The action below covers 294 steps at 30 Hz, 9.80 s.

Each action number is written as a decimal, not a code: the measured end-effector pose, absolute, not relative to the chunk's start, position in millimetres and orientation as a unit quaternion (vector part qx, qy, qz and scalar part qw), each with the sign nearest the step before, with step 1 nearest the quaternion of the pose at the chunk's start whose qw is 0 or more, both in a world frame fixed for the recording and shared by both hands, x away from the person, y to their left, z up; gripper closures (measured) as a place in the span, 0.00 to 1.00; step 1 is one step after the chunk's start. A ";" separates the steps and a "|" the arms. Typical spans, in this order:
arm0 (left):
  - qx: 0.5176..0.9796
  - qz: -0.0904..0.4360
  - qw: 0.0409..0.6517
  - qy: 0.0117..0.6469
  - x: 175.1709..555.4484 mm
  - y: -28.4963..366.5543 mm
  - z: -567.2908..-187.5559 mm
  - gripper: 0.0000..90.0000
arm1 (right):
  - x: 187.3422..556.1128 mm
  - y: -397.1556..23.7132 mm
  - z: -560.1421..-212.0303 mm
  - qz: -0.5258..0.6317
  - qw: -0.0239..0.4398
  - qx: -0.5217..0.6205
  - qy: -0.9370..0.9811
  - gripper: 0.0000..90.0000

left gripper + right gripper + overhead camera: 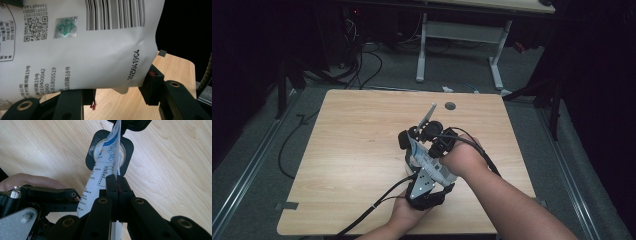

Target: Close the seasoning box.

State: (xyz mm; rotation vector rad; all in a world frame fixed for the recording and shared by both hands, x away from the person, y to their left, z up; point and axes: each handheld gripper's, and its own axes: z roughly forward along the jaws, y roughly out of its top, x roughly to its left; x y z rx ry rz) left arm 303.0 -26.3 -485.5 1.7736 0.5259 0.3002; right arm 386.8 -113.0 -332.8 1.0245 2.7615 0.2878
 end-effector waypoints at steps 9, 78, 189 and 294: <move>0.761 0.129 0.594 0.227 304.1 -26.8 -484.4 0.61 | 388.7 -112.5 -332.3 0.096 0.091 0.345 0.929 1.00; 0.756 0.132 0.601 0.223 307.3 -29.0 -475.1 0.61 | 393.0 -113.8 -326.4 0.098 0.102 0.345 0.928 1.00; 0.753 0.138 0.604 0.222 304.7 -24.0 -484.2 0.64 | 390.5 -112.6 -329.7 0.109 0.102 0.340 0.929 1.00; 0.796 0.135 0.527 0.266 321.1 92.3 -518.3 0.49 | 374.3 -141.4 -352.0 0.147 0.071 0.374 0.913 1.00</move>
